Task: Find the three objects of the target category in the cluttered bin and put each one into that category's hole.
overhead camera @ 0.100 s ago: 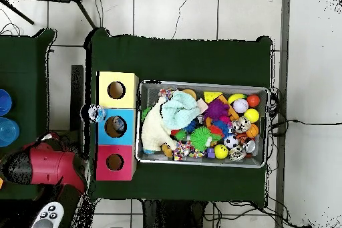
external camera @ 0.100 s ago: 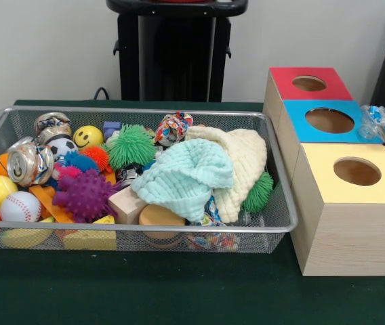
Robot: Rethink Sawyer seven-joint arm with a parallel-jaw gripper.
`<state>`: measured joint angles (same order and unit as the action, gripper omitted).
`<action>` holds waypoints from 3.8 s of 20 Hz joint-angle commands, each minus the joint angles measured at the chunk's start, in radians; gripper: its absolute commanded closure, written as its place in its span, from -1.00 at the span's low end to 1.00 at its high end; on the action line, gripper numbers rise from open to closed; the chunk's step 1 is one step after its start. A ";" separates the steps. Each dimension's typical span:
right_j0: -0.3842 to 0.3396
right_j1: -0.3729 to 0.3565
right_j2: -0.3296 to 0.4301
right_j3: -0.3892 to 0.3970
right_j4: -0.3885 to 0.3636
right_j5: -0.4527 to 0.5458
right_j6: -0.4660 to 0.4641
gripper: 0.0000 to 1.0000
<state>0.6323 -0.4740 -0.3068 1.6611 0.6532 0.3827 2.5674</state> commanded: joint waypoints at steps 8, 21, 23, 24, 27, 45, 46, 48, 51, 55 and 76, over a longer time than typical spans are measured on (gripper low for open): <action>-0.179 0.004 0.215 0.146 -0.048 -0.183 0.075 1.00; -0.189 0.059 0.222 0.112 -0.061 -0.218 0.075 1.00; -0.194 0.055 0.222 0.117 -0.068 -0.215 0.074 1.00; -0.198 0.052 0.223 0.119 -0.071 -0.211 0.074 1.00; -0.215 0.039 0.229 0.136 -0.082 -0.206 0.073 1.00; -0.283 -0.278 0.131 0.238 -0.200 0.154 0.102 1.00; -0.275 -0.288 0.117 0.224 -0.207 0.189 0.114 1.00; -0.261 -0.295 0.093 0.194 -0.220 0.240 0.135 1.00; -0.252 -0.286 0.075 0.160 -0.226 0.275 0.152 1.00; -0.244 -0.256 0.067 0.134 -0.218 0.260 0.159 1.00; -0.491 -0.248 0.216 0.330 -0.337 -0.125 -0.120 1.00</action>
<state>0.2931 -0.7274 -0.2316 1.8570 0.4356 0.4331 2.5676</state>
